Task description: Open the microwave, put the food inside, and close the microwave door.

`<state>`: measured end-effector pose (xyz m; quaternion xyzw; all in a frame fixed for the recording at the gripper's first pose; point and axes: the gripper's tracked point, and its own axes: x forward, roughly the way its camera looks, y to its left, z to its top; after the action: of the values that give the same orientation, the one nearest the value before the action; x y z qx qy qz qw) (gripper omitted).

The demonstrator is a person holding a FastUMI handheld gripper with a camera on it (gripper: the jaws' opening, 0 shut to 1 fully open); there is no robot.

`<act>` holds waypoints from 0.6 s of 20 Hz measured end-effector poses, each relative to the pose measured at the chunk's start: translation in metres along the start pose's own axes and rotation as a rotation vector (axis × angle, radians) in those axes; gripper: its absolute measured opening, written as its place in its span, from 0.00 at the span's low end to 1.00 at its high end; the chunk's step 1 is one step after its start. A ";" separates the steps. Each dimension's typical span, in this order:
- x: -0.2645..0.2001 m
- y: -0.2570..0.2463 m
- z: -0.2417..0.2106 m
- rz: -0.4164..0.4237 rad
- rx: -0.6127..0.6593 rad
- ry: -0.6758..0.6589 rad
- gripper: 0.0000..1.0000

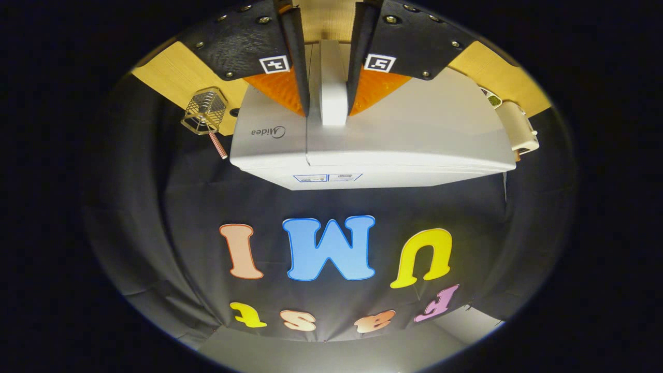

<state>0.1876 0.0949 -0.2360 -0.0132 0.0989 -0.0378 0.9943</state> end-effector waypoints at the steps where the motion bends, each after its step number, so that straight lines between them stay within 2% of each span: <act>1: 0.007 -0.004 -0.004 -0.009 0.003 0.002 0.38; 2: 0.000 0.000 0.000 -0.020 -0.004 0.012 0.19; 3: 0.000 0.001 0.000 -0.018 0.014 0.021 0.19; 4: 0.002 0.001 -0.002 -0.006 0.046 0.044 0.13; 12: -0.005 0.002 0.000 -0.009 0.070 0.054 0.13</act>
<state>0.1829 0.0971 -0.2352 0.0220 0.1243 -0.0458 0.9909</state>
